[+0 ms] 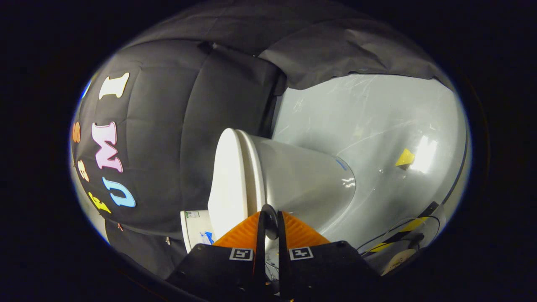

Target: Open the toilet lid.

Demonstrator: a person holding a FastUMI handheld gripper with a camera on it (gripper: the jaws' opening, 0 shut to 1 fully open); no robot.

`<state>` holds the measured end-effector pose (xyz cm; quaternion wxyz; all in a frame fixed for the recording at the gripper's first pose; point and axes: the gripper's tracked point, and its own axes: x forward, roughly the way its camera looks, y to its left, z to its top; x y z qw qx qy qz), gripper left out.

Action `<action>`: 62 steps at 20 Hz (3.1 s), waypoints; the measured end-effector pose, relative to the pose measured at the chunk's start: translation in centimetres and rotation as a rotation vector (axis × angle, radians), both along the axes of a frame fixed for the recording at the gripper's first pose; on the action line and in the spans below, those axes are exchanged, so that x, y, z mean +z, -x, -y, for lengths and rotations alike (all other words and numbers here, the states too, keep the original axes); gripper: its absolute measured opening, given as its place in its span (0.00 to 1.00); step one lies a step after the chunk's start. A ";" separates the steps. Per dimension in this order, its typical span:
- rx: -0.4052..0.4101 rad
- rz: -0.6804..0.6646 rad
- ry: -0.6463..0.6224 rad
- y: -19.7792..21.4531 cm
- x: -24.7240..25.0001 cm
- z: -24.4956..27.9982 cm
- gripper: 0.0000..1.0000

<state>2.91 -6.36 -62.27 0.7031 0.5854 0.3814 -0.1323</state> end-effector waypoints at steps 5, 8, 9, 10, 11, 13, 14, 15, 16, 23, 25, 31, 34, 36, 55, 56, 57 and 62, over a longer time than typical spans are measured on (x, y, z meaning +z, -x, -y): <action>0.030 0.012 0.033 -0.1 0.0 -0.2 0.05; 0.072 0.020 0.088 -0.2 0.4 -0.6 0.05; 0.085 0.021 0.105 -0.2 0.9 -0.6 0.05; 0.086 0.025 0.114 -0.3 1.5 -0.5 0.05; 0.081 0.029 0.121 -0.4 2.1 -0.4 0.05; 0.080 0.020 0.152 -0.7 2.9 -0.6 0.05; 0.094 0.013 0.186 -0.8 3.3 -0.9 0.05; 0.109 0.005 0.227 -0.9 3.9 -1.1 0.05; 0.124 0.002 0.266 -1.0 4.7 -1.2 0.05; 0.200 0.070 0.500 -3.5 13.1 -3.3 0.05; 0.217 0.116 0.548 -4.6 15.8 -4.5 0.05; 0.311 0.225 0.712 -7.3 23.2 -9.9 0.05; 0.353 0.240 0.806 -7.8 25.6 -12.5 0.05; 0.362 0.256 0.850 -8.2 27.1 -13.9 0.05; 0.536 0.349 1.264 -10.0 35.1 -29.9 0.05; 0.551 0.360 1.282 -10.1 35.2 -30.8 0.05; 0.567 0.370 1.297 -10.3 35.4 -31.7 0.05; 0.624 0.428 1.329 -10.4 36.3 -36.3 0.05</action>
